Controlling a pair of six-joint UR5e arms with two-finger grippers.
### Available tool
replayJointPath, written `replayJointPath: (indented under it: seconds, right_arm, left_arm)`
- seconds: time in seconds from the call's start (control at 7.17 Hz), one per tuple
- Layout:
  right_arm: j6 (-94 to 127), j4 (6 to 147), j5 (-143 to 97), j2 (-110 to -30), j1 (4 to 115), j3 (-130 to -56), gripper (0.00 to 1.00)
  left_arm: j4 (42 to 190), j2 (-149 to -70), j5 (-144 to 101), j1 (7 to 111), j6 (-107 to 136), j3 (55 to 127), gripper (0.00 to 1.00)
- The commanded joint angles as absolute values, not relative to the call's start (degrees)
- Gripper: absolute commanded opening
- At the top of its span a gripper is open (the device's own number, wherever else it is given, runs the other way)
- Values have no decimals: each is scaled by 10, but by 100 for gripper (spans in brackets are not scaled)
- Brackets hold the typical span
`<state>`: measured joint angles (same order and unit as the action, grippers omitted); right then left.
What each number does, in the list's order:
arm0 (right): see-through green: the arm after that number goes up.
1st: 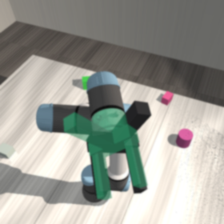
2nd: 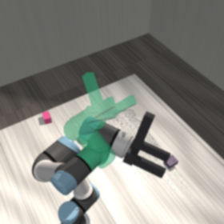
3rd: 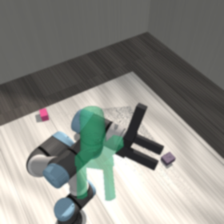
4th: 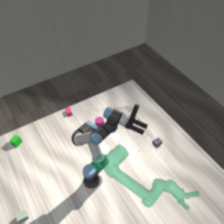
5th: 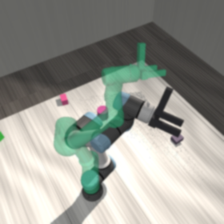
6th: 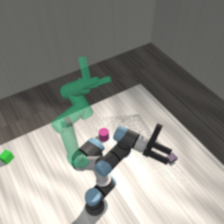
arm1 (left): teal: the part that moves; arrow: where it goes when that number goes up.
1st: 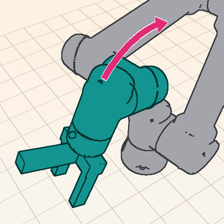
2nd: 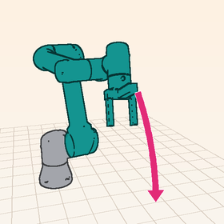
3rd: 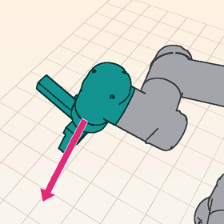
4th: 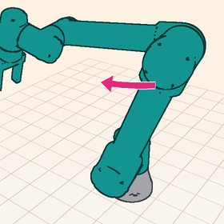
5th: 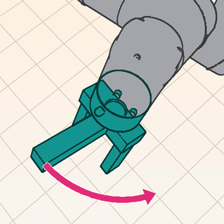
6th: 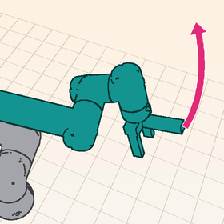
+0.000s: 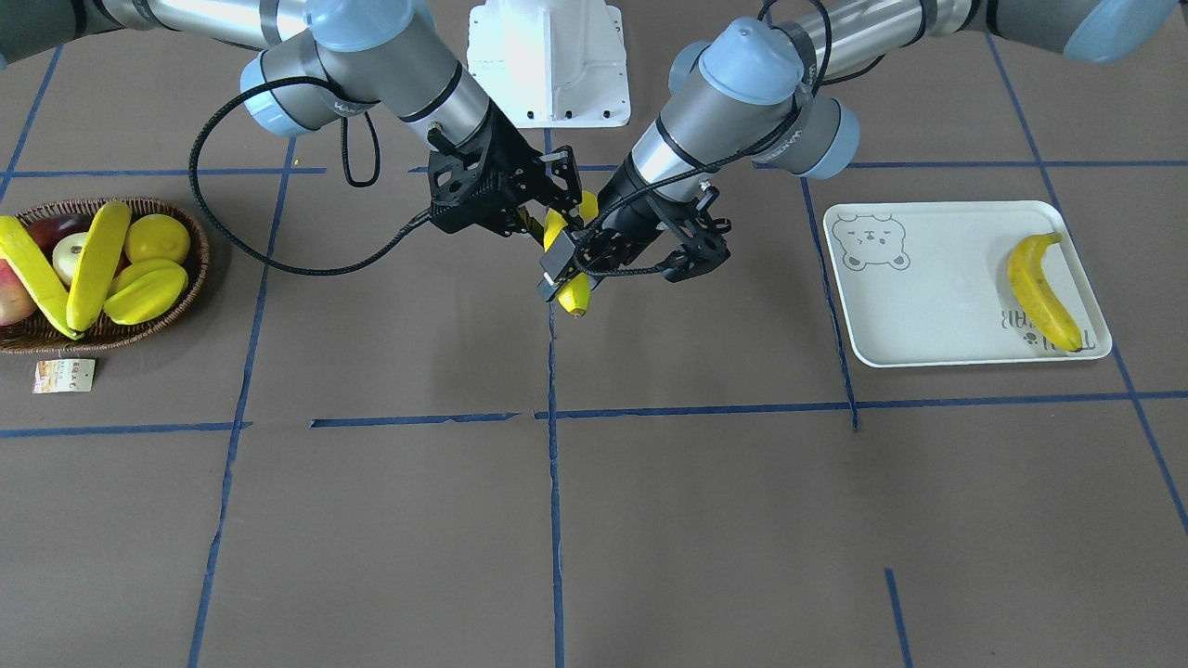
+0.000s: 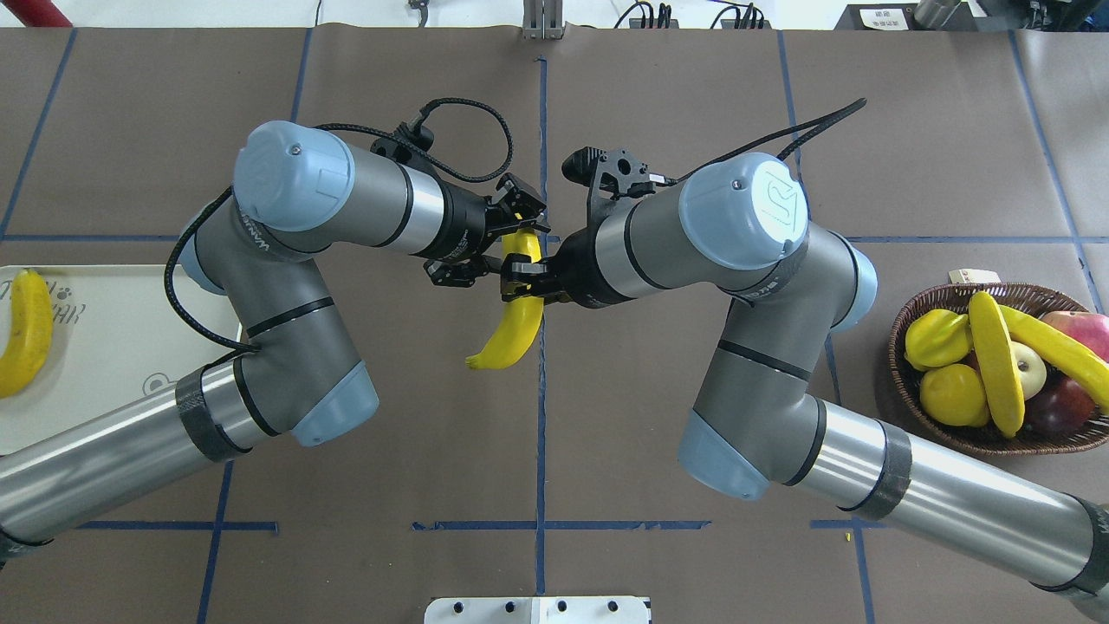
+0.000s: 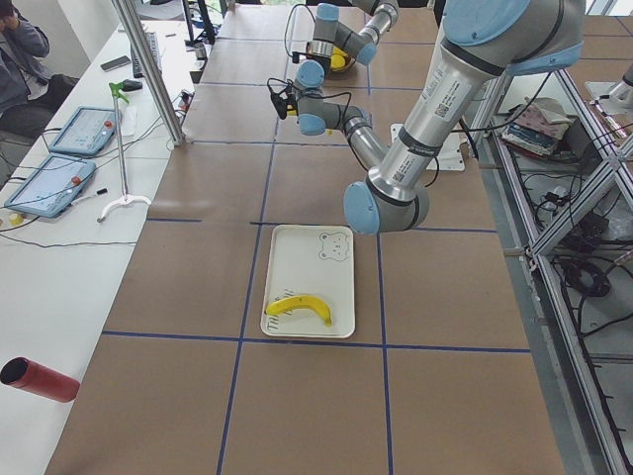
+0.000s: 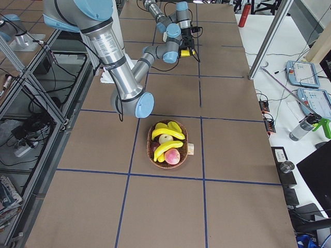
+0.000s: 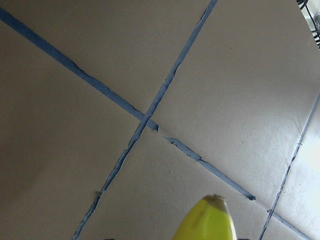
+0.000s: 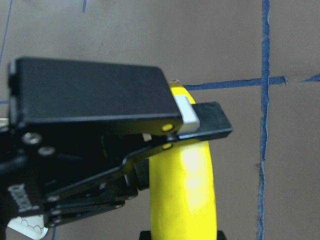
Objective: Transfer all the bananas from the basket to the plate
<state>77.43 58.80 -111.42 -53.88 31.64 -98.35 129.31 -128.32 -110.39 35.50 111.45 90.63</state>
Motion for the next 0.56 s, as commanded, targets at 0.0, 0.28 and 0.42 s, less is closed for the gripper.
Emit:
replayJointPath:
  seconds: [0.0, 0.28, 0.42]
  right_arm:
    - [774, 588, -1114, -539, 316, -983, 7]
    - [773, 587, -1114, -540, 316, -983, 13]
    - [773, 588, -1109, -540, 314, -983, 19]
  left_arm:
    - [1298, -1282, -1104, 352, 1114, 907, 66]
    - [1306, -1282, -1104, 352, 1114, 907, 31]
    - [1309, -1281, -1104, 352, 1115, 911, 11]
